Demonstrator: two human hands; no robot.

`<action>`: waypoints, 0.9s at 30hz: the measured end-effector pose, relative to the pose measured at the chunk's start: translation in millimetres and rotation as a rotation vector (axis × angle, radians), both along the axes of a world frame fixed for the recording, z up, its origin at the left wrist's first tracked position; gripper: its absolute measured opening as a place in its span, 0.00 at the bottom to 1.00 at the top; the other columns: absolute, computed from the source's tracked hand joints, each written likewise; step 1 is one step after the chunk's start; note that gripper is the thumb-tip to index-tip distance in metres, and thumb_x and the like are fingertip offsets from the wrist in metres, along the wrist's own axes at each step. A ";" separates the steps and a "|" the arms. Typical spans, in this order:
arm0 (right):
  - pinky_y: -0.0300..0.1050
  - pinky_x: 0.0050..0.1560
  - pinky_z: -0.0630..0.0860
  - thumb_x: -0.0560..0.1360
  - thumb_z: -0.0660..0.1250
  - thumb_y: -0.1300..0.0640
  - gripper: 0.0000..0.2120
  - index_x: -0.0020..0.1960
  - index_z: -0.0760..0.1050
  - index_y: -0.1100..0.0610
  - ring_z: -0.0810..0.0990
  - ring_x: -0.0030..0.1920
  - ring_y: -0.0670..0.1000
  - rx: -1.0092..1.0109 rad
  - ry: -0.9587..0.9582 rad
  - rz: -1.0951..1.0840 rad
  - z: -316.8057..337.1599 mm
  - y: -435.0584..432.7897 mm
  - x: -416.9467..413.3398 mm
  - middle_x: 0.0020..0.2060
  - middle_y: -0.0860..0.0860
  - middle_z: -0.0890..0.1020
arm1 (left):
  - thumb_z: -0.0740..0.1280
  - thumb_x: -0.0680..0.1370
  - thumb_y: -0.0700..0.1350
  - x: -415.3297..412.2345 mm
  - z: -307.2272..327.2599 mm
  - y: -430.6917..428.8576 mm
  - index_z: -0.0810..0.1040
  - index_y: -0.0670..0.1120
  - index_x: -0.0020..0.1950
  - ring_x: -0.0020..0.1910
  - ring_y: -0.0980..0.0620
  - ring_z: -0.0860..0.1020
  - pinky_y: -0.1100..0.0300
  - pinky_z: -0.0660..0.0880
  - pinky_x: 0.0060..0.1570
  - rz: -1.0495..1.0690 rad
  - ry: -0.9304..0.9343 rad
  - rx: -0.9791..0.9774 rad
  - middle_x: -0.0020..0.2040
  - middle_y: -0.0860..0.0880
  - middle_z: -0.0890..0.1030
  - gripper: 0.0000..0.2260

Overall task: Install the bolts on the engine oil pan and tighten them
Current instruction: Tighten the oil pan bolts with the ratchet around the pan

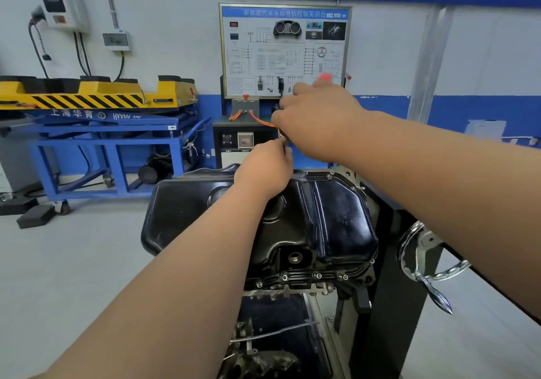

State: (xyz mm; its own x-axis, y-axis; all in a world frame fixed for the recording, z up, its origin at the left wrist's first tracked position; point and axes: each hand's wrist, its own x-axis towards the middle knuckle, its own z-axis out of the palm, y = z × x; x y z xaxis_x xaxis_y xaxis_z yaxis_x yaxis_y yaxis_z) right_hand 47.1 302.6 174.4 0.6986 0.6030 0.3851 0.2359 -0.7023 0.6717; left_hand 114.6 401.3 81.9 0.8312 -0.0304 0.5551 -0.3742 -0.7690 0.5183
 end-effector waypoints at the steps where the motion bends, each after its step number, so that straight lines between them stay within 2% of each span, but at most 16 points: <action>1: 0.51 0.50 0.67 0.76 0.60 0.62 0.07 0.52 0.73 0.55 0.72 0.55 0.56 -0.029 -0.009 0.016 -0.6 -0.9 1.1 0.51 0.53 0.76 | 0.55 0.81 0.44 -2.6 -0.4 0.5 0.64 0.44 0.34 0.30 0.50 0.69 0.58 0.59 0.27 0.003 0.004 -0.001 0.29 0.51 0.65 0.15; 3: 0.49 0.46 0.66 0.77 0.60 0.57 0.05 0.42 0.70 0.54 0.73 0.45 0.54 0.039 -0.017 -0.004 -4.5 -1.5 3.2 0.43 0.51 0.76 | 0.55 0.80 0.41 -1.6 0.1 1.8 0.60 0.48 0.31 0.33 0.47 0.72 0.57 0.59 0.27 -0.012 0.029 -0.042 0.28 0.51 0.65 0.16; 4: 0.46 0.41 0.65 0.78 0.59 0.52 0.12 0.37 0.65 0.54 0.71 0.37 0.52 0.109 0.004 -0.047 -7.0 -2.4 5.3 0.36 0.50 0.72 | 0.55 0.79 0.39 -1.3 1.7 -0.1 0.60 0.49 0.31 0.34 0.43 0.73 0.56 0.61 0.28 -0.025 0.040 -0.101 0.30 0.50 0.68 0.16; 5: 0.45 0.38 0.64 0.79 0.58 0.45 0.17 0.36 0.62 0.53 0.68 0.33 0.52 0.217 0.056 -0.085 -8.5 -3.3 4.4 0.33 0.49 0.68 | 0.55 0.78 0.37 -1.4 2.5 0.0 0.63 0.47 0.32 0.37 0.41 0.73 0.54 0.64 0.31 -0.040 0.081 -0.132 0.33 0.48 0.72 0.15; 7: 0.45 0.35 0.64 0.76 0.55 0.35 0.23 0.36 0.61 0.54 0.67 0.34 0.52 0.388 0.143 -0.149 -11.9 -4.8 5.0 0.31 0.49 0.64 | 0.56 0.78 0.36 4.6 4.5 0.6 0.74 0.43 0.39 0.46 0.42 0.76 0.54 0.72 0.42 -0.054 0.171 -0.129 0.45 0.44 0.79 0.11; 8: 0.44 0.34 0.64 0.75 0.56 0.34 0.24 0.36 0.61 0.54 0.67 0.33 0.52 0.384 0.134 -0.135 -12.5 -5.6 5.3 0.31 0.49 0.64 | 0.57 0.78 0.36 5.1 5.4 1.2 0.76 0.44 0.41 0.44 0.43 0.77 0.53 0.73 0.40 -0.050 0.178 -0.098 0.44 0.45 0.80 0.11; 10: 0.42 0.31 0.61 0.76 0.60 0.42 0.21 0.34 0.60 0.55 0.64 0.29 0.50 0.280 0.077 -0.097 -8.7 -5.1 1.6 0.31 0.49 0.65 | 0.57 0.77 0.38 3.7 3.6 1.0 0.69 0.48 0.32 0.32 0.47 0.71 0.56 0.66 0.28 -0.011 0.093 -0.024 0.32 0.49 0.73 0.14; 11: 0.43 0.33 0.62 0.77 0.62 0.48 0.18 0.34 0.61 0.55 0.65 0.30 0.50 0.224 0.055 -0.054 -5.5 -5.1 -1.2 0.31 0.49 0.65 | 0.57 0.78 0.39 1.6 2.9 0.3 0.64 0.50 0.31 0.30 0.49 0.68 0.57 0.62 0.27 -0.002 0.056 0.009 0.30 0.51 0.70 0.15; 13: 0.47 0.44 0.64 0.76 0.62 0.58 0.04 0.43 0.70 0.55 0.70 0.41 0.52 0.082 0.014 -0.009 1.6 -6.8 0.1 0.36 0.50 0.71 | 0.56 0.81 0.44 -0.4 0.2 1.3 0.63 0.52 0.33 0.30 0.54 0.67 0.57 0.61 0.29 -0.013 0.034 0.025 0.30 0.52 0.69 0.15; 15: 0.50 0.51 0.64 0.76 0.62 0.61 0.05 0.50 0.73 0.53 0.71 0.52 0.55 0.019 -0.022 0.030 2.0 -7.8 3.0 0.46 0.51 0.76 | 0.55 0.81 0.46 3.2 0.2 2.7 0.64 0.51 0.34 0.30 0.54 0.68 0.56 0.63 0.30 -0.010 0.026 0.030 0.30 0.52 0.69 0.15; 16: 0.50 0.50 0.63 0.76 0.61 0.59 0.02 0.46 0.72 0.54 0.72 0.51 0.55 0.020 -0.029 0.031 0.3 -8.0 4.3 0.45 0.50 0.76 | 0.56 0.81 0.45 2.5 0.2 3.7 0.63 0.50 0.33 0.28 0.54 0.66 0.57 0.62 0.28 -0.002 0.038 0.008 0.29 0.52 0.69 0.16; 19: 0.47 0.42 0.65 0.77 0.60 0.45 0.20 0.33 0.60 0.55 0.66 0.31 0.51 0.169 0.037 -0.061 -5.7 -7.5 2.5 0.31 0.49 0.67 | 0.55 0.78 0.38 3.3 4.5 -1.0 0.67 0.50 0.32 0.30 0.49 0.70 0.56 0.65 0.29 -0.039 0.097 -0.083 0.33 0.46 0.74 0.15; 21: 0.46 0.37 0.65 0.75 0.58 0.36 0.24 0.32 0.58 0.53 0.62 0.29 0.50 0.326 0.132 -0.119 -8.5 -6.7 -0.7 0.30 0.49 0.64 | 0.53 0.77 0.34 6.2 7.0 -0.9 0.74 0.48 0.37 0.38 0.42 0.75 0.54 0.70 0.34 -0.073 0.140 -0.099 0.38 0.43 0.78 0.15; 23: 0.45 0.35 0.63 0.77 0.60 0.41 0.22 0.33 0.57 0.53 0.64 0.31 0.51 0.268 0.101 -0.093 -6.4 -5.3 -3.0 0.31 0.49 0.64 | 0.56 0.76 0.35 5.4 4.6 0.5 0.68 0.50 0.32 0.32 0.46 0.72 0.57 0.64 0.28 -0.021 0.118 -0.035 0.32 0.49 0.73 0.15; 25: 0.46 0.41 0.64 0.77 0.61 0.53 0.15 0.35 0.62 0.54 0.71 0.41 0.54 0.143 0.035 -0.026 -2.0 -2.7 -4.4 0.34 0.49 0.68 | 0.57 0.78 0.41 4.9 1.4 2.6 0.63 0.52 0.31 0.29 0.51 0.68 0.58 0.60 0.27 -0.008 0.069 0.011 0.30 0.52 0.69 0.16; 27: 0.52 0.51 0.65 0.76 0.61 0.60 0.03 0.45 0.72 0.55 0.71 0.54 0.56 0.051 -0.008 0.015 2.1 -2.4 -2.7 0.44 0.51 0.74 | 0.56 0.80 0.44 5.0 1.8 3.9 0.62 0.52 0.32 0.29 0.54 0.66 0.58 0.60 0.27 -0.031 0.038 0.060 0.29 0.53 0.68 0.16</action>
